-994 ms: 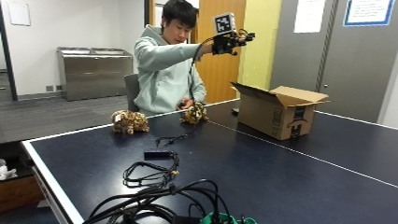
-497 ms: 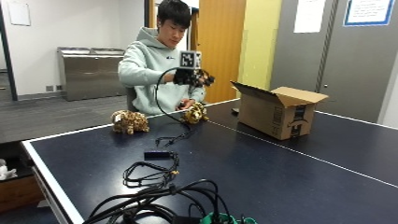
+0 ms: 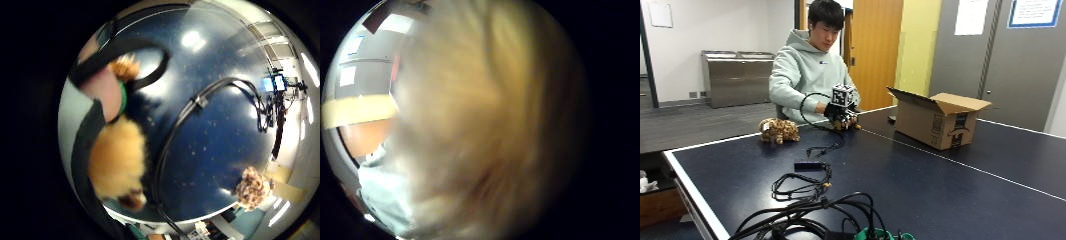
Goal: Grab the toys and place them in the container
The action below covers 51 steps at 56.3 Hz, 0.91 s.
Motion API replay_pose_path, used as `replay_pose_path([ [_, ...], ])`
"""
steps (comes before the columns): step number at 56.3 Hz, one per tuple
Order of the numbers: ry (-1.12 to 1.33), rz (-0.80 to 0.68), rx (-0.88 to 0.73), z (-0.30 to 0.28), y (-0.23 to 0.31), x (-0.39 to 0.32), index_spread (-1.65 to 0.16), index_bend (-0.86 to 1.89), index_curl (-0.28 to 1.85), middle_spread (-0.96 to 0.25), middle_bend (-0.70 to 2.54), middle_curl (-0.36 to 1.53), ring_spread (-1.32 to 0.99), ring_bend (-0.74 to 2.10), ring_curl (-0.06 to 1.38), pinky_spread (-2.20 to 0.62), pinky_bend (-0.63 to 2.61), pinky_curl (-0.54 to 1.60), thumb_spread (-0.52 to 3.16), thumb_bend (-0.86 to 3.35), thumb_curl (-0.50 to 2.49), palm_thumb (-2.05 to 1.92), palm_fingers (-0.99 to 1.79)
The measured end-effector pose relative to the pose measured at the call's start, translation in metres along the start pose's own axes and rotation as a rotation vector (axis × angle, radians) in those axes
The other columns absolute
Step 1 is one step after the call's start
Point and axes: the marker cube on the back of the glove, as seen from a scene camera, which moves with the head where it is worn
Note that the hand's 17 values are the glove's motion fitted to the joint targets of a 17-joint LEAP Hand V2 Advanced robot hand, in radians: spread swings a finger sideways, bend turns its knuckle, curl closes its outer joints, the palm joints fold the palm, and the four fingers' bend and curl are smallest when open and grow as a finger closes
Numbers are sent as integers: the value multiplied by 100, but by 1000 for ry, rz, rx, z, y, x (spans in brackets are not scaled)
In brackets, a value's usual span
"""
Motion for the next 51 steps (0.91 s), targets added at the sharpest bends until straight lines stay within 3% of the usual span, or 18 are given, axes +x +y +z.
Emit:
replay_pose_path([
  [5,-78,83,-109,-1,-3,-16,-31,22,25,-19,46,33,-30,86,44,-26,95,38,109,21,51,50,102],
  [13,7,-72,-385,23,40,-104,-33,44,37,-26,70,45,-38,95,53,-34,89,42,86,18,61,55,119],
  [18,8,-41,-429,-1,39,-106,-33,55,44,-29,80,51,-40,100,56,-36,90,43,74,17,67,56,115],
  [21,69,-41,-389,-30,30,-90,-33,60,48,-30,84,54,-41,102,58,-36,91,44,68,16,70,57,113],
  [24,225,-172,-341,-45,40,-111,-33,64,52,-30,88,57,-42,104,59,-36,92,45,62,15,72,58,110],
  [32,213,-384,-224,-128,28,-130,-33,71,61,-31,94,64,-43,109,63,-37,96,47,49,13,78,58,106],
  [37,170,-155,-105,-171,11,-178,-33,72,66,-31,96,67,-43,111,65,-37,98,48,43,12,82,59,104],
  [45,62,-429,52,-241,-11,-223,-33,74,73,-31,98,72,-42,114,67,-37,101,49,36,10,86,59,101],
  [51,30,-378,224,-269,-43,-243,-33,74,79,-31,99,76,-42,116,68,-37,103,50,32,9,90,59,99],
])
